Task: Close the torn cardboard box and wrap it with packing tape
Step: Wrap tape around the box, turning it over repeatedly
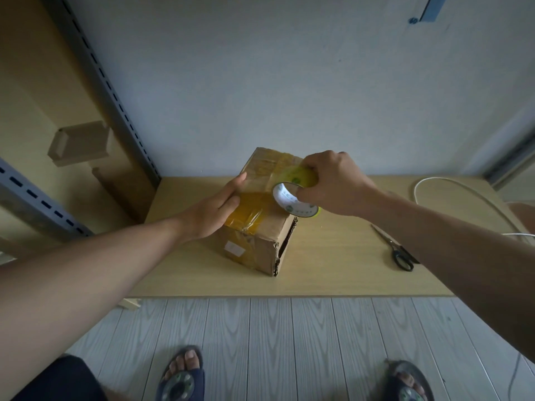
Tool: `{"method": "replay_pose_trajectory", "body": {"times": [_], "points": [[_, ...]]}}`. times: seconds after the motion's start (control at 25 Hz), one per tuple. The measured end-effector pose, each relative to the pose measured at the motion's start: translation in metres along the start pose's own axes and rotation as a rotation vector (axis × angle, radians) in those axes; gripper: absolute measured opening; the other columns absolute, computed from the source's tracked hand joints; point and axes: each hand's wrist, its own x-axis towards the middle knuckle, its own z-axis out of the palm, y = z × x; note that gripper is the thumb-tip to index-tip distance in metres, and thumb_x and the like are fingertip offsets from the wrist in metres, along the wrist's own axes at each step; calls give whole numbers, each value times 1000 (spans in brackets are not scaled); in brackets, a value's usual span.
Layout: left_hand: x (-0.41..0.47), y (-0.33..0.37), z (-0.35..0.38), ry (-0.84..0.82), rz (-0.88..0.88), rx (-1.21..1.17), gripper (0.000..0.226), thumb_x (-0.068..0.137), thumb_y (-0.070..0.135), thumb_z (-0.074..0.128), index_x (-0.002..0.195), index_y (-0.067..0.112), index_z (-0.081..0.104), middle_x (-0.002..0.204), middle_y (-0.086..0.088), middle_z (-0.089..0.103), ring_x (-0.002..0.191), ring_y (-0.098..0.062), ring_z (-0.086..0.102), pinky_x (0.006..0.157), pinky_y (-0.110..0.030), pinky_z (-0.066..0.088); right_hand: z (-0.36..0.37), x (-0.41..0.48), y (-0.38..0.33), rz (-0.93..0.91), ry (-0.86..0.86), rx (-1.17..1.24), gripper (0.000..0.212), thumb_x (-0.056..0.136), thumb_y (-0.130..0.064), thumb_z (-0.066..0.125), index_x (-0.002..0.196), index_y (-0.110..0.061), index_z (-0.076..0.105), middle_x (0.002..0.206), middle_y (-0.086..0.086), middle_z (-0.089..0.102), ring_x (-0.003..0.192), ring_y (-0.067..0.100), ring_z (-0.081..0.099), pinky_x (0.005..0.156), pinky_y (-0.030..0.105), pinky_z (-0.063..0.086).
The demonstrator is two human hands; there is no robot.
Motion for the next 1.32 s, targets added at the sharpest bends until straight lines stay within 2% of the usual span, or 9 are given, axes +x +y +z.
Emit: {"method": "replay_pose_trajectory", "body": {"times": [0.12, 0.28, 0.44, 0.56, 0.72, 1.04, 1.16, 1.24, 1.32], "points": [[3, -5, -1, 17, 12, 0, 53, 111, 31, 29, 159, 41, 10, 158, 29, 17, 147, 3, 18, 121, -29, 23, -6, -14, 16, 13, -29, -78, 11, 71, -30, 69, 73, -25, 59, 69, -4, 61, 63, 20, 58, 53, 32, 48], [5, -8, 1, 30, 24, 0, 52, 111, 28, 31, 159, 38, 13, 157, 28, 20, 144, 7, 21, 120, -23, 21, -4, -23, 29, 11, -55, -94, 13, 75, -30, 67, 75, -29, 54, 72, -5, 60, 66, 20, 60, 54, 32, 49], [4, -3, 3, 34, 21, 5, 52, 110, 28, 30, 159, 35, 14, 155, 27, 22, 140, 10, 23, 107, -4, 24, -1, -26, 31, 24, -79, -75, 11, 77, -28, 67, 83, -27, 59, 75, -3, 60, 66, 18, 58, 52, 29, 46], [4, -2, 2, 53, 11, 14, 52, 109, 32, 31, 159, 37, 15, 155, 27, 21, 140, 10, 22, 101, 2, 22, 5, -27, 35, 41, -100, -64, 10, 75, -25, 66, 76, -28, 57, 72, -3, 59, 62, 17, 55, 50, 26, 41], [4, -7, 1, 44, 28, 25, 54, 106, 41, 31, 157, 44, 15, 155, 28, 19, 143, 4, 21, 113, -14, 21, 10, -24, 44, 44, -120, -44, 17, 75, -24, 66, 70, -30, 52, 68, -5, 56, 58, 14, 51, 50, 26, 39], [-2, 7, 1, 25, 34, 148, 48, 111, 29, 29, 155, 45, 18, 165, 15, 10, 152, -4, 8, 126, -33, 8, 27, -18, 56, 40, -166, -35, 15, 75, -22, 66, 71, -23, 52, 67, -4, 52, 58, 17, 47, 51, 27, 37], [-4, 34, -2, 85, -26, 471, 48, 107, 40, 37, 154, 45, 27, 169, -4, -5, 155, -27, 12, 125, -43, 12, 25, -16, 57, 19, -167, -45, 12, 78, -20, 68, 74, -19, 56, 66, -5, 50, 56, 12, 44, 48, 25, 32], [-3, 64, 13, 33, -209, 620, 82, 90, 75, 41, 159, 41, 14, 165, -10, -25, 152, -41, 16, 120, -54, 20, 25, -16, 59, 11, -165, -52, 11, 79, -21, 69, 78, -18, 59, 68, -6, 51, 57, 10, 45, 48, 25, 32], [0, 87, 42, -46, -397, 650, 121, 62, 99, 45, 156, 48, -12, 158, -10, -40, 149, -52, 10, 115, -63, 26, 25, -17, 61, 10, -168, -52, 12, 80, -23, 69, 78, -20, 58, 69, -6, 52, 58, 9, 46, 49, 25, 32]]}}
